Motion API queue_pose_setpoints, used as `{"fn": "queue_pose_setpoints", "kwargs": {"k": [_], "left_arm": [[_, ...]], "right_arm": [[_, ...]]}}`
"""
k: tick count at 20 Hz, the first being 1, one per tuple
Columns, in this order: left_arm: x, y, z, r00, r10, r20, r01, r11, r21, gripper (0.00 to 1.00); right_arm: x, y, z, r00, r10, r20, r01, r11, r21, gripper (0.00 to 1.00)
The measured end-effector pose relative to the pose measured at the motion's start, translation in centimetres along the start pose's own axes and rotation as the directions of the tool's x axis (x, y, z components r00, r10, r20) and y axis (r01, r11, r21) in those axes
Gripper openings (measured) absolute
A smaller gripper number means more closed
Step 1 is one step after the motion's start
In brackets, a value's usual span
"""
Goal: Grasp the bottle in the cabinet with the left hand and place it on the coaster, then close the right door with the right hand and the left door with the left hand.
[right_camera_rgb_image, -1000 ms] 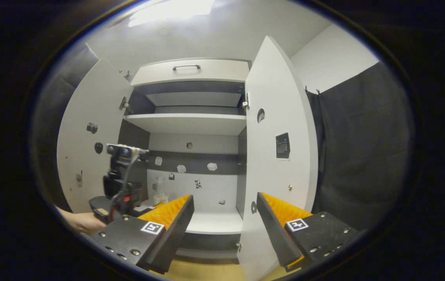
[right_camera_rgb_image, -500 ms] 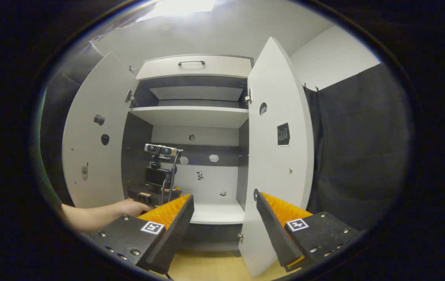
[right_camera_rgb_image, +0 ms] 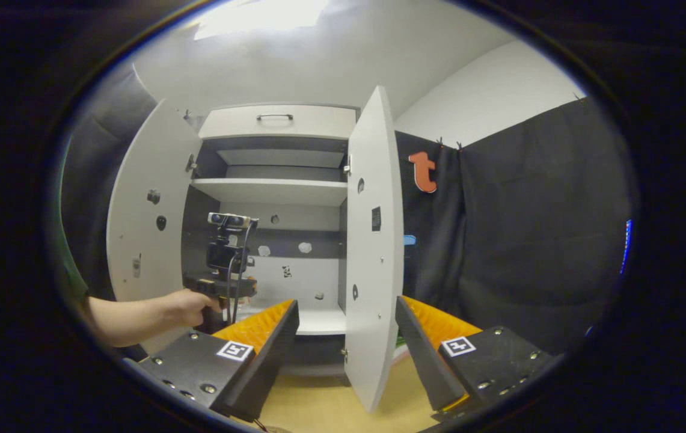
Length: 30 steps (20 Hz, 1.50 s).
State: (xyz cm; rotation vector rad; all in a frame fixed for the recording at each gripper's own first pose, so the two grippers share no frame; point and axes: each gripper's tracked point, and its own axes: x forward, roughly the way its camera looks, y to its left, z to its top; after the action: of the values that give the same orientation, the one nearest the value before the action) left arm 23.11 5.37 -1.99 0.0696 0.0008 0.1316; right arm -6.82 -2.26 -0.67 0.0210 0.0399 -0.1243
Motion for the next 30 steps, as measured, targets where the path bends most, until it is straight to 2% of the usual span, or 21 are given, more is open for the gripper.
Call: {"fn": "queue_pose_setpoints", "kwargs": {"k": [6,9,12,15,18,20,23,27,29,30], "left_arm": [[-9.5,-1.7,2.5,0.999,-0.022,0.035,0.024,0.999,-0.037,0.80],[-14.4,-3.0,1.3,0.999,-0.046,0.028,0.048,0.997,-0.068,0.79],[-18.6,-3.0,0.0,0.999,-0.013,0.052,0.016,0.998,-0.061,0.79],[-21.8,-4.0,-3.5,1.000,-0.024,0.016,0.025,0.998,-0.055,0.79],[-24.2,-4.9,-8.0,0.998,-0.038,-0.040,0.035,0.996,-0.083,0.79],[-25.3,-4.9,-10.3,0.999,-0.031,-0.040,0.028,0.997,-0.072,0.80],[-27.0,-6.6,-14.5,0.997,-0.073,-0.036,0.071,0.996,-0.047,0.80],[-29.0,-9.0,-20.5,0.987,-0.153,-0.048,0.150,0.987,-0.067,0.80],[-29.7,-9.5,-23.3,0.984,-0.170,-0.053,0.166,0.984,-0.059,0.80],[-29.9,-9.7,-24.5,0.983,-0.175,-0.057,0.172,0.984,-0.052,0.80]], "right_arm": [[-5.8,-3.1,1.8,0.999,0.012,0.033,-0.012,1.000,0.016,0.98],[-8.1,-4.4,1.9,0.999,0.021,0.026,-0.022,0.999,0.041,0.98],[-10.1,-5.3,1.9,0.999,0.033,0.023,-0.034,0.997,0.062,0.98],[-11.8,-5.8,1.3,0.999,0.050,0.018,-0.051,0.996,0.068,0.98],[-12.7,-6.6,0.2,0.999,0.044,0.002,-0.044,0.997,0.071,0.98],[-12.9,-7.0,-0.8,0.999,0.036,-0.015,-0.035,0.995,0.094,0.98],[-12.9,-7.1,-2.0,0.999,0.047,-0.017,-0.045,0.993,0.109,0.98],[-11.5,-6.7,-4.8,0.996,0.076,-0.044,-0.072,0.994,0.088,0.98],[-10.9,-6.1,-6.2,0.994,0.097,-0.056,-0.092,0.992,0.082,0.98],[-10.5,-5.6,-7.0,0.991,0.114,-0.065,-0.109,0.990,0.085,0.94]]}}
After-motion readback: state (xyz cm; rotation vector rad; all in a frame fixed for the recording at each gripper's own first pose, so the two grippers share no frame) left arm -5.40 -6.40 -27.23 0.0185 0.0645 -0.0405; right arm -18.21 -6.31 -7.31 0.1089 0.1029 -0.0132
